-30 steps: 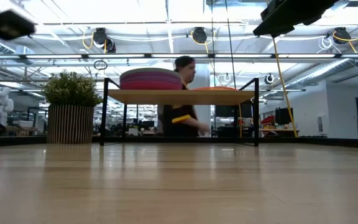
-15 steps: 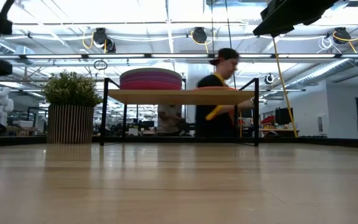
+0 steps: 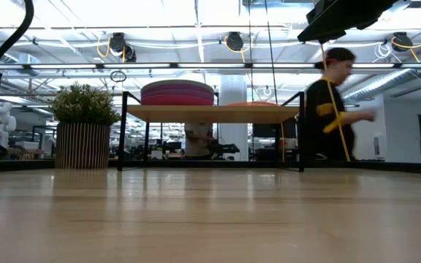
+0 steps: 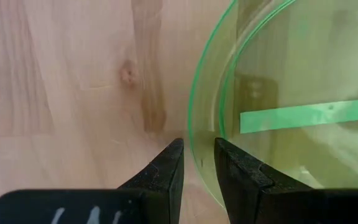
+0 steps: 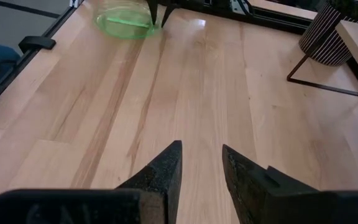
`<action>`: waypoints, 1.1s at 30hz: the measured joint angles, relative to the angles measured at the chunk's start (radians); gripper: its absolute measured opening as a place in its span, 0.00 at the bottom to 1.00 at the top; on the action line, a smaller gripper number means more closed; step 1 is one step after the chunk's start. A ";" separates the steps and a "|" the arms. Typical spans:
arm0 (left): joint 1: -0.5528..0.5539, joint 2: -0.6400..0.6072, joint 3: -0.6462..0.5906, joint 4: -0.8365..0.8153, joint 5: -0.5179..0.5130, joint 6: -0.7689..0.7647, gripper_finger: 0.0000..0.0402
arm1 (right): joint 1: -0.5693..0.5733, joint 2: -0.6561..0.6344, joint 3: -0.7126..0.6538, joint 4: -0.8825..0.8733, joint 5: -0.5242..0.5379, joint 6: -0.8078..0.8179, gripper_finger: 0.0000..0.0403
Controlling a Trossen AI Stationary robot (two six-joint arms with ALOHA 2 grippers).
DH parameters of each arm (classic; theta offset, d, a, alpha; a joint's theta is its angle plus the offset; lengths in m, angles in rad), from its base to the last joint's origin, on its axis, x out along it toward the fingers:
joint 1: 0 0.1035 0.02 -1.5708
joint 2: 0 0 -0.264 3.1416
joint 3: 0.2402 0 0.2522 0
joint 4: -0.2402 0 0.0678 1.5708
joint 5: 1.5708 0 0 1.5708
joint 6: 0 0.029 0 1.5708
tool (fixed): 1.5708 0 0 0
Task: Place and stack plates onto a shelf
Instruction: Stack the transparent green plate on top of the transparent pink plate on the shelf
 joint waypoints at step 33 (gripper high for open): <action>0.040 -0.056 0.003 0.005 -0.009 -0.095 0.01 | 0.000 0.006 0.000 0.026 0.002 0.004 0.25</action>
